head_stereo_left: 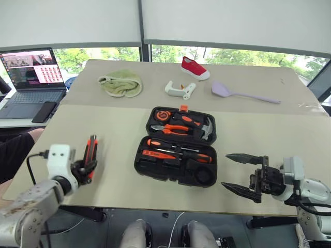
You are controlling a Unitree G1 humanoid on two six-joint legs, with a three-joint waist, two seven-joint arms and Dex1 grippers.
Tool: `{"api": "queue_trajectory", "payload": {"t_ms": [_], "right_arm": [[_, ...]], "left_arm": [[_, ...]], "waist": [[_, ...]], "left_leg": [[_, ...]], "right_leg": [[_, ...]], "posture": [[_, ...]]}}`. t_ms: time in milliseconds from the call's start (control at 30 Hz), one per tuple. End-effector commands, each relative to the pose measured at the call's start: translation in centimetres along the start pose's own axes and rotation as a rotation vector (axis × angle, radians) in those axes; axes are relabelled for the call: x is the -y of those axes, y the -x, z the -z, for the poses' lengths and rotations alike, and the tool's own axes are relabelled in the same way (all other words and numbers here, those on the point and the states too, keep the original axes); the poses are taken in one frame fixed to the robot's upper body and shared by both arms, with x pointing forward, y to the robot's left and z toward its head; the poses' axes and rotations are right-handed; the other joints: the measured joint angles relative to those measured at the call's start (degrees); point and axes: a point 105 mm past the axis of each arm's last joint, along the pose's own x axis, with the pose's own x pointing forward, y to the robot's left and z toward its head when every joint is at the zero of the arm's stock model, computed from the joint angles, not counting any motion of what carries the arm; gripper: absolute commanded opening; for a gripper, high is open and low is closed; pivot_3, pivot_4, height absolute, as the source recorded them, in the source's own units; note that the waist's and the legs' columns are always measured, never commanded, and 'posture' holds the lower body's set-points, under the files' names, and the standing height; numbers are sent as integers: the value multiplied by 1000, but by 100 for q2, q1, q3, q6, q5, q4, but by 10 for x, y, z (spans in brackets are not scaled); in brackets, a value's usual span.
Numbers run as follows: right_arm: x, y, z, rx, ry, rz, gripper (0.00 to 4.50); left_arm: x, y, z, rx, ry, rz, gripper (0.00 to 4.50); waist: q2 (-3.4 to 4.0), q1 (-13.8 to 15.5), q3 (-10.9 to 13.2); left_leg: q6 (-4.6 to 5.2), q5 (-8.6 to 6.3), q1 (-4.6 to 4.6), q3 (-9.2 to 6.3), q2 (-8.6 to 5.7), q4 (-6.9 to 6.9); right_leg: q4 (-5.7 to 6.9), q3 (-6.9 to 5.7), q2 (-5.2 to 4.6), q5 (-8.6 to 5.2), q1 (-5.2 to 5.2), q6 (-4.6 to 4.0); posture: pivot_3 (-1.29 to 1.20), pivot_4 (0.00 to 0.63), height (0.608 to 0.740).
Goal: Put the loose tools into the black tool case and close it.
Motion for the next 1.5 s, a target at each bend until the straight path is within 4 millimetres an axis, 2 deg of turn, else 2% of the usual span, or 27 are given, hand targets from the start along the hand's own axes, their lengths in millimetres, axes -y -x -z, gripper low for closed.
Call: {"api": "queue_trajectory", "payload": {"t_ms": [33,67,167,200,367,567,667,900,1167,1233,1300,1333,1400,1500], "right_arm": [[3,4,-15,-22,54,18,4500],[3,5,-16,-35,50,22,4500],[-1,12,-16,-69,25,43,4500],[-2,15,-17,-78,15,56,4500],[-14,29,-19,-126,22,122,4500],[-31,43,-24,-159,27,223,4500],[-41,47,-25,-168,24,269,4500],[-49,48,-25,-170,16,319,4500],[-49,46,-23,-164,18,337,4500],[-48,46,-22,-162,18,337,4500],[-47,45,-20,-159,17,336,4500],[-47,44,-19,-158,18,335,4500],[-45,44,-18,-156,18,333,4500],[-44,43,-17,-152,19,329,4500]], "left_arm": [[53,1,-28,26,-215,582,1643],[62,-2,-33,10,-268,706,1643],[84,-16,-40,-35,-411,935,1643],[89,-21,-40,-56,-459,979,1643],[113,-51,-34,-102,-618,1111,1643],[122,-83,-24,-138,-747,1117,1643],[124,-99,-19,-143,-857,1118,1643],[133,-110,-17,-152,-920,1193,1643],[131,-115,-12,-227,-930,1183,1643],[129,-115,-10,-250,-919,1180,2610],[137,-117,-19,-174,-895,1180,3142],[142,-117,-25,-119,-879,1188,3593],[149,-114,-36,-44,-829,1209,4200],[154,-108,-51,47,-765,1225,4200]], "waist": [[0,44,2],[0,74,2],[8,120,5],[8,114,5],[1,58,9],[-8,68,15],[-8,93,15],[-10,65,16],[-9,76,15],[-9,74,15],[-8,67,15],[-8,70,15],[-8,73,15],[-8,72,15]], "left_leg": [[0,0,-6,0,-2,0],[0,0,-19,2,-6,1],[5,2,-48,15,-18,1],[11,3,-49,20,-20,1],[47,43,-50,22,-31,5],[50,40,-50,18,-31,10],[96,13,-50,14,-29,22],[119,-5,-51,11,-24,60],[122,-7,-51,8,-24,64],[123,-7,-51,8,-25,64],[123,-7,-50,8,-24,65],[123,-7,-50,8,-24,64],[123,-7,-50,7,-25,67],[123,-8,-50,6,-25,71]], "right_leg": [[-3,-3,1,0,-5,0],[-2,-6,-1,2,-18,4],[-4,-19,19,18,-45,32],[-5,-16,20,38,-30,68],[-6,-8,48,30,-3,91],[-4,-7,58,19,-3,97],[-2,-7,56,15,3,106],[3,-7,52,13,16,112],[6,-8,51,16,18,107],[6,-8,51,16,19,107],[7,-8,52,15,19,107],[7,-7,52,15,19,107],[8,-8,51,15,21,108],[11,-8,51,15,22,108]], "posture": [[0,150,738],[0,150,738],[0,150,738],[0,150,738],[0,150,738],[0,150,738],[0,150,738],[0,150,738],[0,150,738],[0,150,738],[0,150,738],[0,150,738],[0,150,738],[0,150,738]]}}
